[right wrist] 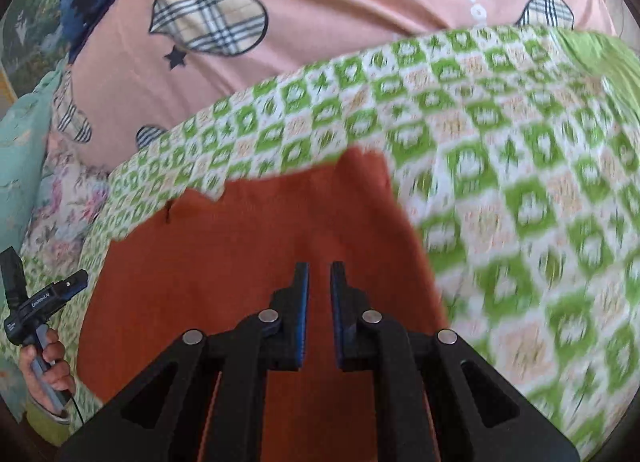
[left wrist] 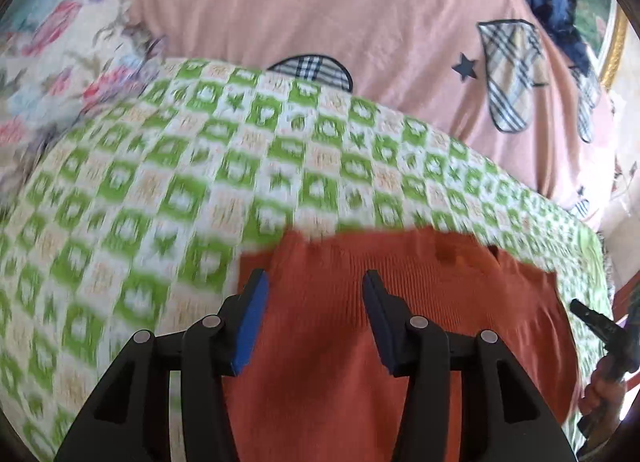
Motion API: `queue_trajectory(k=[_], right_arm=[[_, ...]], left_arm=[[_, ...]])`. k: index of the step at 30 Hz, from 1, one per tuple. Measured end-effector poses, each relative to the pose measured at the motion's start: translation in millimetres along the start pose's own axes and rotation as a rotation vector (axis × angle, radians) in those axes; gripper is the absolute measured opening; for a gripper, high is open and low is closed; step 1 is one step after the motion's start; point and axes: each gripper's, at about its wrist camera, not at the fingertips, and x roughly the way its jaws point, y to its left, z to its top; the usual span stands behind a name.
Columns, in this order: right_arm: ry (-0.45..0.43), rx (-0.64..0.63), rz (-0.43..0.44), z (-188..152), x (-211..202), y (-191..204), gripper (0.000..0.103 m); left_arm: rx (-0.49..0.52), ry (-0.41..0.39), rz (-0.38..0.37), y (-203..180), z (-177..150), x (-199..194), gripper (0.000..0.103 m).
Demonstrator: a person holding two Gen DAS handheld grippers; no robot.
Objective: Fold small clothes
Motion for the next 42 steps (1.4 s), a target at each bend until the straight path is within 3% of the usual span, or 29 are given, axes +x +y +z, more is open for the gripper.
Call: queue_trajectory(k=[5,8,10,13,18,27,33,42], right_arm=[[0.035,0.028,0.053,-59,-18,5,0.012],[0.028,0.059,0.029,-86,-34,-9,0.012],[0.015,0.115,-0.043,-100,-48,-28,0.012],[-0.018,0.206,-0.028,-108,-68,-51,0.012],[-0.051,0.17,-0.043,-112,-91,-40,0.012],[-0.027,0.122,0.042,-127,-97,-5,0.012],[-0.005,0.095,0.069,-131,-95,9,0.013],[0.014,0.106,0.09,-129,-89,8,0.013]], left_arm=[[-0.035,0.023,-0.082,1,-67,-44,0.05],[-0.062,0.023,-0.116,2,-100,-73,0.05],[-0.083,0.029,-0.134,4,-122,-88,0.052],[-0.111,0.045,-0.129,9,-146,-102,0.052],[-0.172,0.084,-0.134,21,-174,-107,0.055],[-0.255,0.091,-0.138,27,-191,-96,0.064],[-0.335,0.067,-0.163,38,-175,-82,0.066],[-0.336,0.036,-0.117,39,-156,-65,0.066]])
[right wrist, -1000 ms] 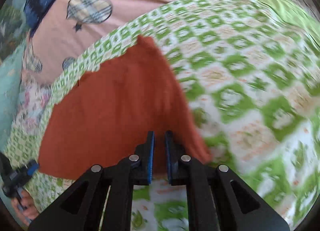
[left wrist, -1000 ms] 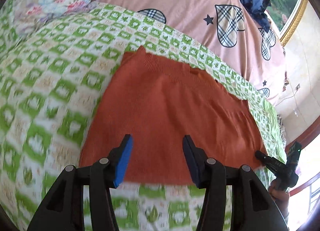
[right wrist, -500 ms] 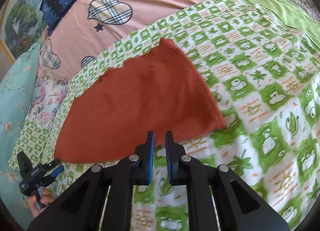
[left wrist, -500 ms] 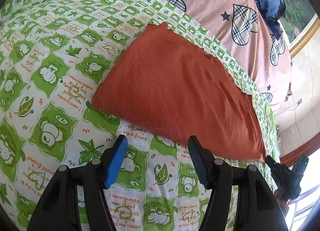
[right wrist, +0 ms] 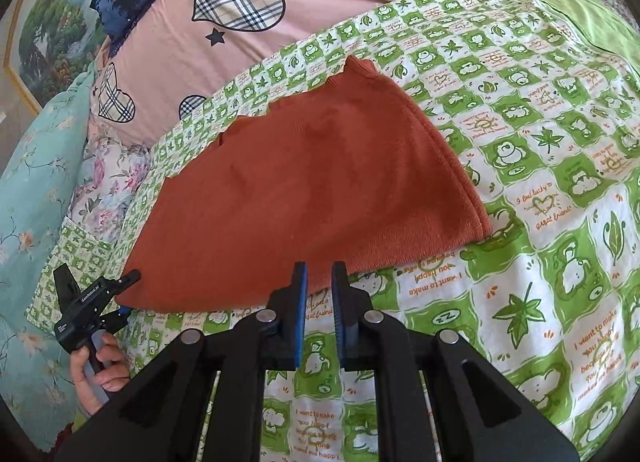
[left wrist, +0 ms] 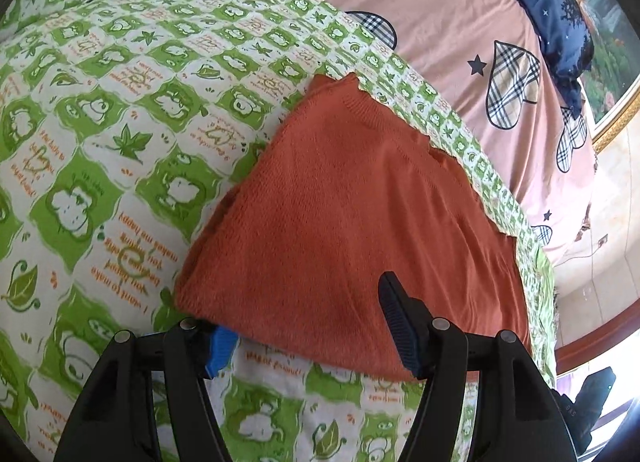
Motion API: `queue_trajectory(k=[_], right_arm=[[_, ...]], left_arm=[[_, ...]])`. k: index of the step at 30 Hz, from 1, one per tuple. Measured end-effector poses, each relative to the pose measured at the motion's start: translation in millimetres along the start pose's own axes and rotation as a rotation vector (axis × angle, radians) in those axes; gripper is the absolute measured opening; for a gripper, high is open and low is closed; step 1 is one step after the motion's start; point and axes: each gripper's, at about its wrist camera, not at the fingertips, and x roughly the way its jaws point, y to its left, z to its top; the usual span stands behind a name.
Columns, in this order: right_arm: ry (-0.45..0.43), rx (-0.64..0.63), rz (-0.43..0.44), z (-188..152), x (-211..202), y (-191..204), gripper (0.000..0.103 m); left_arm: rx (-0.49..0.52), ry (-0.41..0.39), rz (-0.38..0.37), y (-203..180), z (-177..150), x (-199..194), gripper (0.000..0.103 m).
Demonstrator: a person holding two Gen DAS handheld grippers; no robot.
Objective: Fold small clothes
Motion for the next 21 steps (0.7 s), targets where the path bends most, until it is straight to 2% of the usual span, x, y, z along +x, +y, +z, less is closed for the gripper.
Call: queue_trajectory(k=[3,4,5,6,8,11,16,17,20,21], right_arm=[[0.001,0.005,0.013,5,3,-2,0.013],[0.003,0.007,0.018,7,5,-2,0.013],[0.003,0.008,0.026,8,5,-2,0.013],[0.006,0.01,0.034,10,6,-3,0.013],[0.011,0.01,0.048,16,8,-3,0.013],[0.021,0.017,0.083,27,12,-3,0.013],[0.069,0.036,0.163,57,30,1,0.014],[0.085,0.039,0.189,65,36,4,0.018],[0.129,0.04,0.233,85,58,12,0.048],[0.156,0.026,0.24,91,66,17,0.049]], left_arm=[[-0.004,-0.018,0.01,-1,6,3,0.06],[0.001,-0.025,0.017,-2,8,4,0.047],[0.01,-0.027,0.021,-4,10,6,0.027],[0.025,-0.021,0.013,-6,13,7,0.019],[0.052,-0.035,0.013,-15,15,5,0.01],[0.157,-0.078,-0.002,-46,16,-8,0.008],[0.353,-0.091,-0.105,-120,4,-14,0.008],[0.388,-0.088,-0.114,-133,-1,-12,0.008],[0.536,-0.061,-0.135,-176,-25,7,0.008],[0.558,-0.052,-0.138,-182,-30,12,0.008]])
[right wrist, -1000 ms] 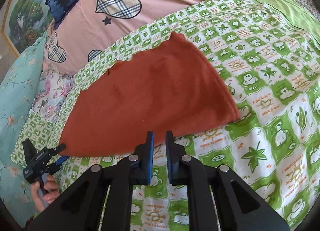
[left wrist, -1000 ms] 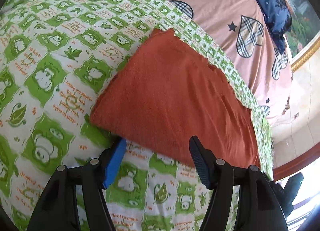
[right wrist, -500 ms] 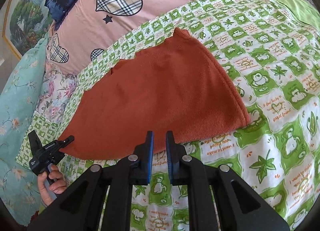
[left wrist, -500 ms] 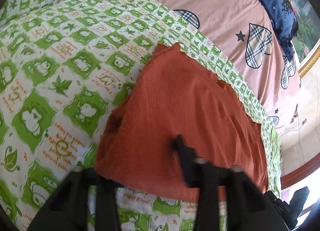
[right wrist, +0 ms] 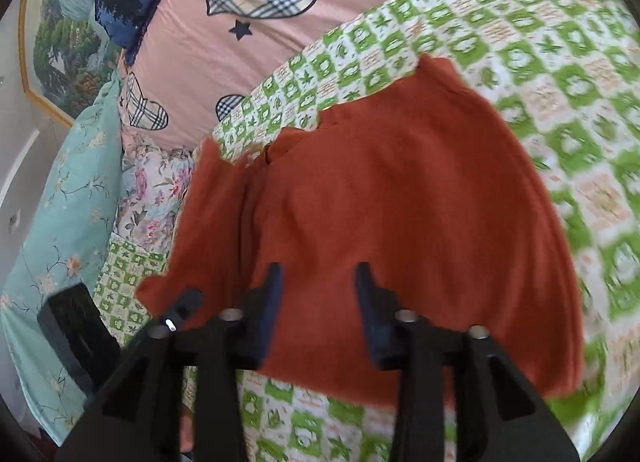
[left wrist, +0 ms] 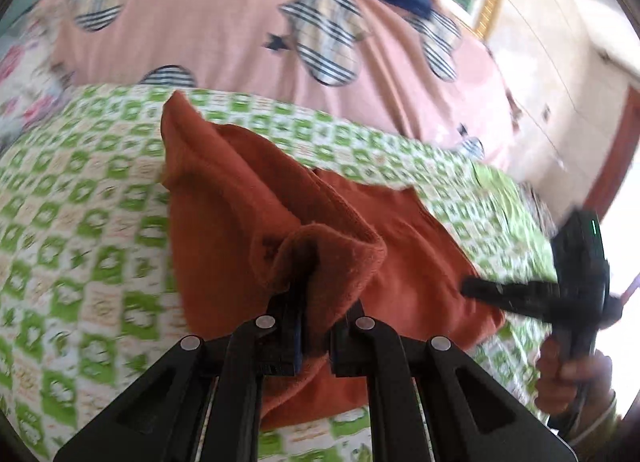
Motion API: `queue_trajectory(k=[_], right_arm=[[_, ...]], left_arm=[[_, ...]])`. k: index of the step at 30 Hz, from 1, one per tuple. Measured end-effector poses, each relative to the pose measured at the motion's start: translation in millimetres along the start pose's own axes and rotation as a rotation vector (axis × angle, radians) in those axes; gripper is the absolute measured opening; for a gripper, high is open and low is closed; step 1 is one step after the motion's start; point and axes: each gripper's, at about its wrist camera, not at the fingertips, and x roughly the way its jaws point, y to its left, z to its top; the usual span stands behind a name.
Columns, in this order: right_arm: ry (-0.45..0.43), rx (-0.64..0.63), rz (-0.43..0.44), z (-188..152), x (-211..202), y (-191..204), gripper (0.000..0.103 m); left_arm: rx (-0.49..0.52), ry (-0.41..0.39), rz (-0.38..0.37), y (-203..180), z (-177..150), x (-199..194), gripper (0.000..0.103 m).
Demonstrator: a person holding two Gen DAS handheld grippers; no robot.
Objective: Fold small clothes
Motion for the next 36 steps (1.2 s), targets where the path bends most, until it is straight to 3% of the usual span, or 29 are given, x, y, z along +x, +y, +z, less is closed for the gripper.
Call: queue_trajectory(k=[3,8,12,13,14,15,19,22,26,30,33,36], right_arm=[[0.078,-0.012,0.067,19,32,9,0.052],[0.235,-0.004,0.129,39,106,28,0.055],[0.272,-0.039,0.15,52,149,50,0.054],[0.269,-0.058,0.14,53,154,54,0.049],[0.263,-0.098,0.116,56,162,61,0.026],[0.274,-0.125,0.101,58,164,64,0.018],[0.195,-0.181,0.139,71,130,74,0.015],[0.119,-0.213,0.136,85,89,69,0.015],[0.049,-0.238,0.027,99,39,31,0.015],[0.045,-0.173,-0.065,97,26,-29,0.015],[0.051,-0.128,-0.08,96,23,-57,0.015],[0.024,-0.144,-0.063,100,13,-60,0.015]], left_arm=[[0.058,0.047,-0.043,-21,-13,20,0.007],[0.078,0.084,-0.049,-25,-27,32,0.007],[0.09,0.09,-0.05,-24,-28,32,0.007],[0.098,0.093,-0.047,-25,-28,32,0.007],[0.106,0.098,-0.044,-26,-29,34,0.006],[0.111,0.101,-0.042,-27,-28,34,0.006],[0.132,0.108,-0.032,-33,-26,31,0.006],[0.151,0.088,-0.083,-48,-14,23,0.006],[0.168,0.084,-0.197,-83,-1,28,0.007],[0.195,0.109,-0.264,-128,-3,55,0.007],[0.212,0.163,-0.288,-153,-15,83,0.007],[0.231,0.191,-0.292,-169,-21,96,0.007]])
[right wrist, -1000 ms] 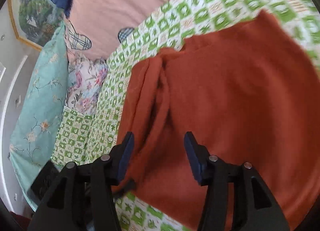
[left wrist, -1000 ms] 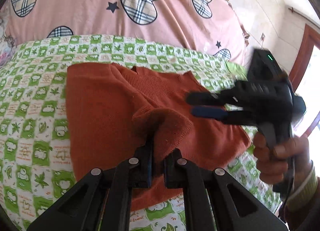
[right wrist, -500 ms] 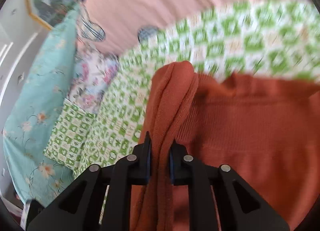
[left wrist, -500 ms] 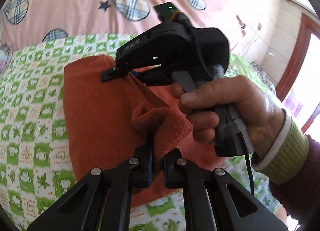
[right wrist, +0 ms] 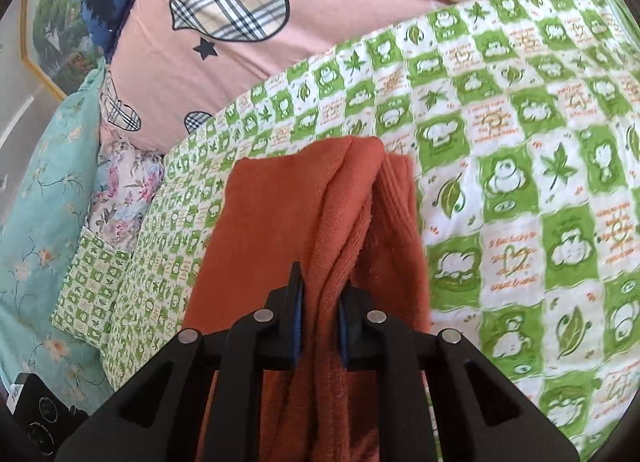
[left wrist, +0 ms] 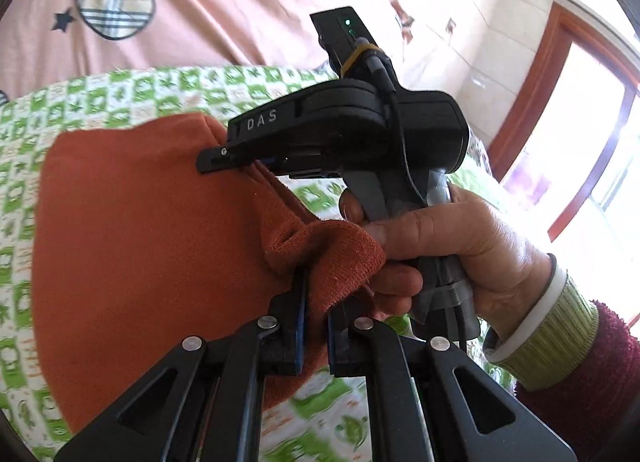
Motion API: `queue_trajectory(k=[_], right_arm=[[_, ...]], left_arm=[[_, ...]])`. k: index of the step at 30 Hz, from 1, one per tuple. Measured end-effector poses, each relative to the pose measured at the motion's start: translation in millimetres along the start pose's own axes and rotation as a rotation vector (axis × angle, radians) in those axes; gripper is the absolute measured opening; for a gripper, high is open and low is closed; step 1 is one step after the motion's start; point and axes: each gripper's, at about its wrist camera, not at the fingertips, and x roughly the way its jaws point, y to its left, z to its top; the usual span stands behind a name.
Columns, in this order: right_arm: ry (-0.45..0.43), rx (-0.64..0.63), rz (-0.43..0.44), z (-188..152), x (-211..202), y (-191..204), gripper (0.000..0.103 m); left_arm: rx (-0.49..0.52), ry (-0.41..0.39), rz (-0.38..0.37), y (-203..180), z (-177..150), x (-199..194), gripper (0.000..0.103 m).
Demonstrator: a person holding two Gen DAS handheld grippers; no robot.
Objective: Fold small clothes
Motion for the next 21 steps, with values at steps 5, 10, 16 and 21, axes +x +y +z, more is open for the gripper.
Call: queue_trajectory(k=[5,10,16,21], right_arm=[[0.031,-0.068,-0.093,6,8,-4,0.017],[0.029,0.032,-0.054,-11,0,-27,0.025],[-0.078,0.109,-0.045,-32,-37,-32,0.051],[-0.069,0.122,-0.045,-42,-41,-32,0.054]], left_arm=[[0.004,-0.004,-0.03,-8,5,11,0.007],[-0.03,0.113,-0.048,6,-6,43,0.013],[-0.044,0.116,-0.083,18,-28,9,0.03],[-0.105,0.051,-0.028,50,-37,-46,0.069]])
